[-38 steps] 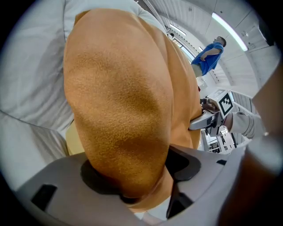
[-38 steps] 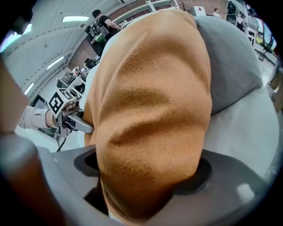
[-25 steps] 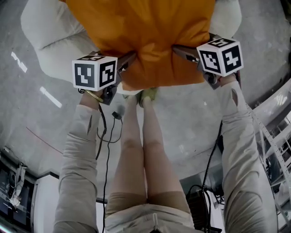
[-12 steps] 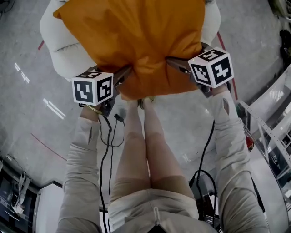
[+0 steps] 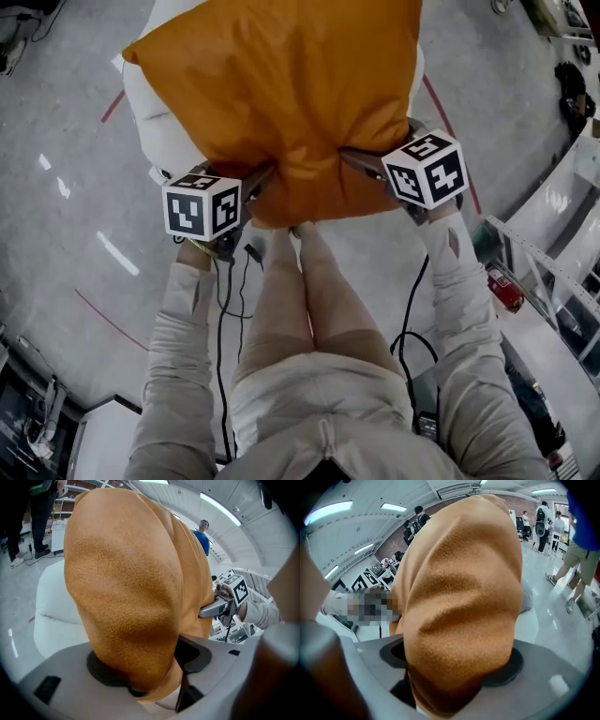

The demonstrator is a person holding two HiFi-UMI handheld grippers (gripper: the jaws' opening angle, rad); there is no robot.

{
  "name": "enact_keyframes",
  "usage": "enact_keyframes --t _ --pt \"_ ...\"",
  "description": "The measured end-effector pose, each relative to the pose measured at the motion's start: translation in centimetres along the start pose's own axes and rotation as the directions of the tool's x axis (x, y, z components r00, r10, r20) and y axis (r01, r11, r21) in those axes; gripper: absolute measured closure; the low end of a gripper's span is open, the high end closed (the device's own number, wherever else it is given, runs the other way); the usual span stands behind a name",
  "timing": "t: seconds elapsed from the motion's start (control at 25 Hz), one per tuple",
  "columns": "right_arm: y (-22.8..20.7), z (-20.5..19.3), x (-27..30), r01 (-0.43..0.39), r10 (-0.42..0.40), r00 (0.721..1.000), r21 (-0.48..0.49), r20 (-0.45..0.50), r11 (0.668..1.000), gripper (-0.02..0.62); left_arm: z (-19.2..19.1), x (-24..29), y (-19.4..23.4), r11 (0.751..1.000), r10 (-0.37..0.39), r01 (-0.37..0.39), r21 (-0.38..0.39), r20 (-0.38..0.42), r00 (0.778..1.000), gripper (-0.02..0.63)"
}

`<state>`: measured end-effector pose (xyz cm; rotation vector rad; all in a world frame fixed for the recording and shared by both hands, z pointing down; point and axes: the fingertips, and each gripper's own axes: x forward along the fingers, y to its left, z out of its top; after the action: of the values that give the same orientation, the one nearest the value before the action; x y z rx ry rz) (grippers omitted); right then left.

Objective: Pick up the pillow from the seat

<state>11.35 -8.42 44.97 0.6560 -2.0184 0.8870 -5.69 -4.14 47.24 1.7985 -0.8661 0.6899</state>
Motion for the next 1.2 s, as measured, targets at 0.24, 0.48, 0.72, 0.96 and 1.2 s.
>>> enact_keyframes --t 0.24,0.48,0.72,0.96,1.2 --pt "2.1 0.7 -5.0 0.006 -0.005 1.000 -0.021 0.019 1.000 0.189 0.4 -3.9 -3.8 1.000 0.004 -0.004 0.003 0.014 1.000 0.319" --pt "4.2 2.0 -9.7 0.034 -0.032 0.998 -0.034 0.059 0.999 0.189 1.8 -7.8 -6.9 0.999 0.007 -0.008 0.038 0.044 0.999 0.319" --pt "6.3 1.8 -13.8 0.054 -0.051 0.993 -0.023 0.107 0.998 0.189 2.1 -11.1 -9.9 0.996 0.014 -0.020 0.091 0.061 0.998 0.319" --pt "8.4 2.1 -16.7 0.069 -0.063 0.989 -0.046 0.137 0.997 0.189 2.0 -13.9 -11.9 0.994 0.014 -0.023 0.109 0.086 0.996 0.319" --pt "10.2 1.3 -19.3 0.073 -0.061 0.986 -0.073 0.157 0.995 0.187 0.8 -16.0 -14.1 0.992 0.023 -0.037 0.117 0.117 0.993 0.318"
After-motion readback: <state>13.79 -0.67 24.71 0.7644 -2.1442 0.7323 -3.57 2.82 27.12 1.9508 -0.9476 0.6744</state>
